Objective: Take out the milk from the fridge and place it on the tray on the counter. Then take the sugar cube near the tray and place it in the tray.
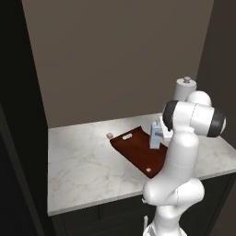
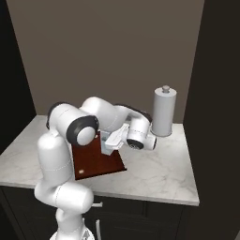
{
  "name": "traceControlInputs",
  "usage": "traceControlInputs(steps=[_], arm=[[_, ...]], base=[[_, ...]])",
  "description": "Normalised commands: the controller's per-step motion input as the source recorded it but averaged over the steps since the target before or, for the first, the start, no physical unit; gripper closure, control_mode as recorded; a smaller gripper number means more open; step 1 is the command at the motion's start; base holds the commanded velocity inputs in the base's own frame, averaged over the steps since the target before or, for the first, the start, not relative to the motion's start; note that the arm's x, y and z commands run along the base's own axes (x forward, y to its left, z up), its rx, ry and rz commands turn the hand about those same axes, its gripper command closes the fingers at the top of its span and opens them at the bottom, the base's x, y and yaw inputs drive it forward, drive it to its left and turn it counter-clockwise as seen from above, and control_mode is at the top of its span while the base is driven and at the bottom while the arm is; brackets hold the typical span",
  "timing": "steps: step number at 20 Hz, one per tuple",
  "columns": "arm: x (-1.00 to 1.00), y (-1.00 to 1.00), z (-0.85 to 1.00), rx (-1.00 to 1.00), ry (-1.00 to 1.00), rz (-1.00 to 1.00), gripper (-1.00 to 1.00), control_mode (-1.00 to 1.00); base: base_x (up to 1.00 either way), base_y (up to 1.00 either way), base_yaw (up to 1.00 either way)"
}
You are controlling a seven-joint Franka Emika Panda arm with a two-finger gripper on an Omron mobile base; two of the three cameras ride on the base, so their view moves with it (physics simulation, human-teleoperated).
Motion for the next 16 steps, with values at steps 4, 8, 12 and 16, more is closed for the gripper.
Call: traceControlInputs(steps=[4,8,12,16], arm=[[0.00,0.12,-0.30,-0.05,-0.01,0.00,1.00,-1.00],[0.00,-0.05,-0.07,0.00,0.00,0.00,-1.00,-1.00],[-0.01,-0.02,0.03,0.00,-0.02,0.00,-1.00,-1.00],[-0.01,0.01,0.19,0.00,-0.03,0.00,-1.00,-1.00]], base=[[0.00,0.00,0.00],[0.00,0.00,0.00],[0.00,0.00,0.00],[0.00,0.00,0.00]])
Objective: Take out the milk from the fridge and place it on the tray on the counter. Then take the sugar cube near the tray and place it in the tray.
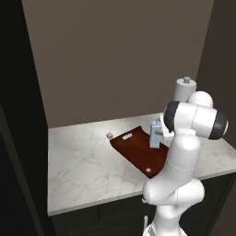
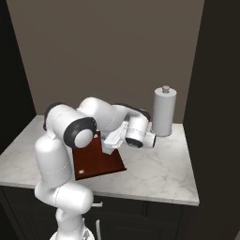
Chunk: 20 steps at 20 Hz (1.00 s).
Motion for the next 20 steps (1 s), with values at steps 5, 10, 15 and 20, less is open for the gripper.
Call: traceControlInputs(steps=[5,10,15,20], arm=[[-0.03,0.00,0.39,0.00,-0.02,0.00,-1.00,-1.00],[-0.12,0.00,0.58,0.00,-0.05,0.00,-1.00,-1.00],[-0.05,0.01,0.39,0.00,-0.03,0.00,-1.00,-1.00],[-0.02,0.05,0.14,0.00,-0.02,0.00,-1.00,-1.00]], base=[[0.00,0.00,0.00],[0.00,0.00,0.00],[0.00,0.00,0.00],[0.00,0.00,0.00]])
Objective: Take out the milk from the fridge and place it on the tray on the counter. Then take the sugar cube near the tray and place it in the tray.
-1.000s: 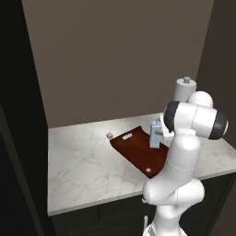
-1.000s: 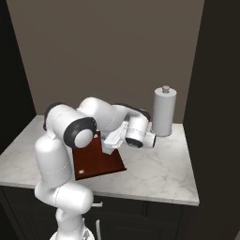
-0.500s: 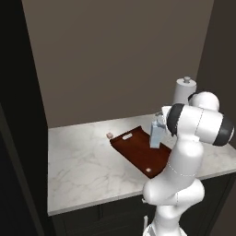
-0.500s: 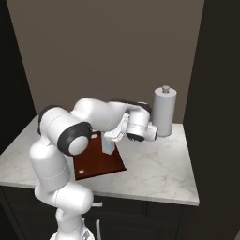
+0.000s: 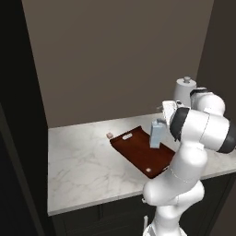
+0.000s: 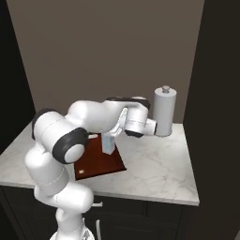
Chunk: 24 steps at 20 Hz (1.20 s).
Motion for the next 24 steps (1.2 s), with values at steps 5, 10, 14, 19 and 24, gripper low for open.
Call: traceControlInputs(steps=[5,10,14,19,24], arm=[[-0.43,0.25,0.63,-0.04,-0.02,0.00,-1.00,-1.00],[-0.52,0.48,0.56,-0.14,0.00,-0.05,-1.00,-1.00],[-0.26,0.61,0.29,-0.24,0.00,-0.09,-1.00,-1.00],[-0.10,0.56,0.12,-0.24,0.02,-0.05,-1.00,-1.00],[-0.11,0.55,0.03,-0.25,0.14,-0.12,-1.00,-1.00]], base=[[0.00,0.00,0.00],[0.00,0.00,0.00],[0.00,0.00,0.00],[0.00,0.00,0.00],[0.00,0.00,0.00]])
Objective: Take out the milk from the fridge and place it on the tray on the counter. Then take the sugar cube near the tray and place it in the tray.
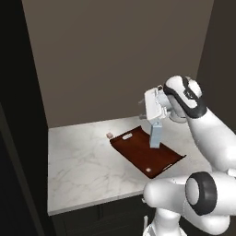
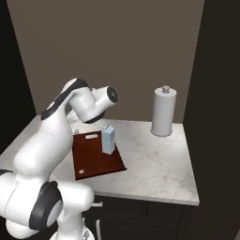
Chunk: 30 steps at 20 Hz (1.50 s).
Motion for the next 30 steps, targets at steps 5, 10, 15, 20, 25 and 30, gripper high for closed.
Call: traceControlInputs(steps=[5,10,15,20,25,30], arm=[[0.00,0.42,0.00,-0.26,0.33,-0.16,-1.00,-1.00],[0.01,0.37,0.04,-0.21,0.37,-0.18,-1.00,-1.00],[0.09,0.19,0.01,-0.11,0.33,-0.16,-1.00,-1.00],[0.05,0.02,-0.09,-0.06,0.31,-0.23,-1.00,-1.00],[0.00,0.00,-0.35,-0.03,0.18,-0.24,-1.00,-1.00],[0.00,0.00,-0.35,-0.10,0.01,-0.18,-1.00,-1.00]], base=[[0.00,0.00,0.00],[0.00,0.00,0.00],[0.00,0.00,0.00],[0.00,0.00,0.00],[0.00,0.00,0.00],[0.00,0.00,0.00]])
